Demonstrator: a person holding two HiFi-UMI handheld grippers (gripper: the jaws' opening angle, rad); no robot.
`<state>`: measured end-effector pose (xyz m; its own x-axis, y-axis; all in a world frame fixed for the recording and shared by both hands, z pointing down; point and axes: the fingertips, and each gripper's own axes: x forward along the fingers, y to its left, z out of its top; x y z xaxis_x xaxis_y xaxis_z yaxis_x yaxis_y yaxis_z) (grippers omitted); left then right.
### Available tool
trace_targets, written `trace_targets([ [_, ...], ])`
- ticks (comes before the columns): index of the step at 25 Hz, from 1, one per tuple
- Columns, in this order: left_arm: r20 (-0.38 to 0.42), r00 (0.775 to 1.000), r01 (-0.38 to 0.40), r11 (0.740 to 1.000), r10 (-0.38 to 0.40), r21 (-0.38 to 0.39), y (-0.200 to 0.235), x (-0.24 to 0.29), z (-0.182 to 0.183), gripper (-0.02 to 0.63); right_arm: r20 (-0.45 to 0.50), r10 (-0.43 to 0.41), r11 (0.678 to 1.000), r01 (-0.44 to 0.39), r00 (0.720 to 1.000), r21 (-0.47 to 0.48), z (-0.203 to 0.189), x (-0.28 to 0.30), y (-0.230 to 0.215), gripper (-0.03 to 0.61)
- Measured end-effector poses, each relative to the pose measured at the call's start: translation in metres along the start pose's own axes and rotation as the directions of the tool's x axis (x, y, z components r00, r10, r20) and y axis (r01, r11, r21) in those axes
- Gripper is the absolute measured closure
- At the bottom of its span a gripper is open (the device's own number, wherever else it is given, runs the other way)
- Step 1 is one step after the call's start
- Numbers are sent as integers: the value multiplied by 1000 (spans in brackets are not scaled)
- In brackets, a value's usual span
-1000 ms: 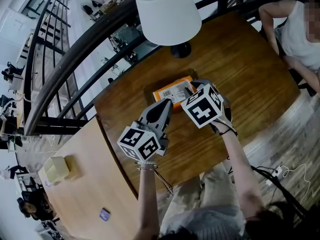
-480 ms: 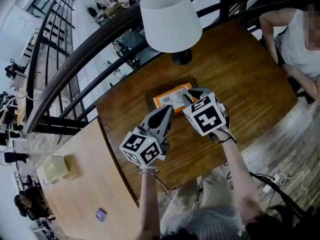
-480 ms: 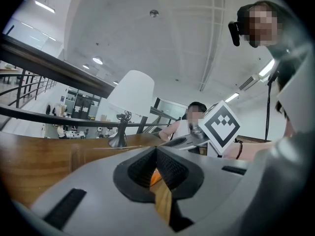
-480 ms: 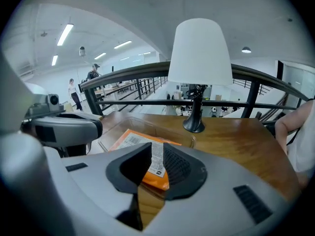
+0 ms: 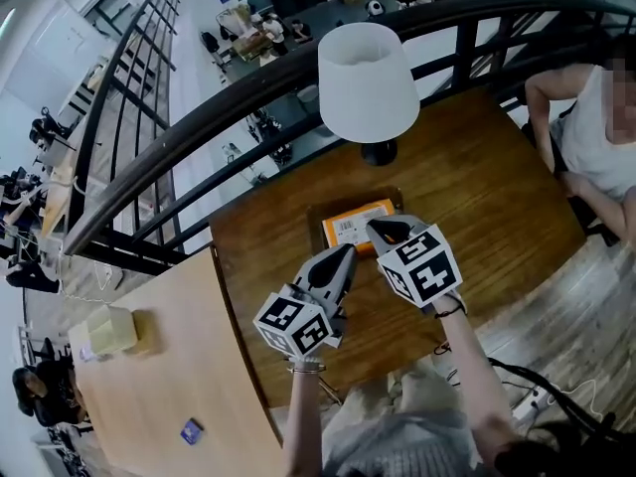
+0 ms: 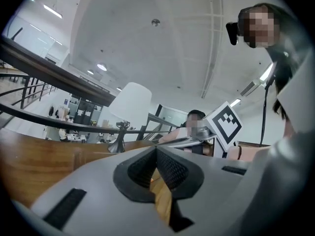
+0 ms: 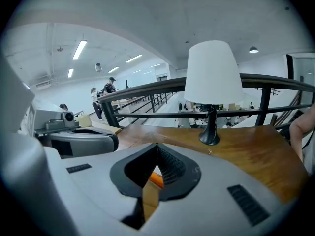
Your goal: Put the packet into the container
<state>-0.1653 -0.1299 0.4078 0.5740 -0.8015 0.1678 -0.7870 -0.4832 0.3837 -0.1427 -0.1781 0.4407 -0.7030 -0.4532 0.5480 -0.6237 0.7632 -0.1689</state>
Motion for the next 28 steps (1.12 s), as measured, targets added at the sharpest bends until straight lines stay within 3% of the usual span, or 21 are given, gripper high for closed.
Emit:
trace_targets([
  [13,59,998,-13,997,8,71,-31,-33,22,609,156,162,987,-162,974,-14,27,-52,50,567],
  [28,111,994,-36,993,24,111,-57,-46,38,608,244,238,971,-235,940,-42,39,-81,66,568],
])
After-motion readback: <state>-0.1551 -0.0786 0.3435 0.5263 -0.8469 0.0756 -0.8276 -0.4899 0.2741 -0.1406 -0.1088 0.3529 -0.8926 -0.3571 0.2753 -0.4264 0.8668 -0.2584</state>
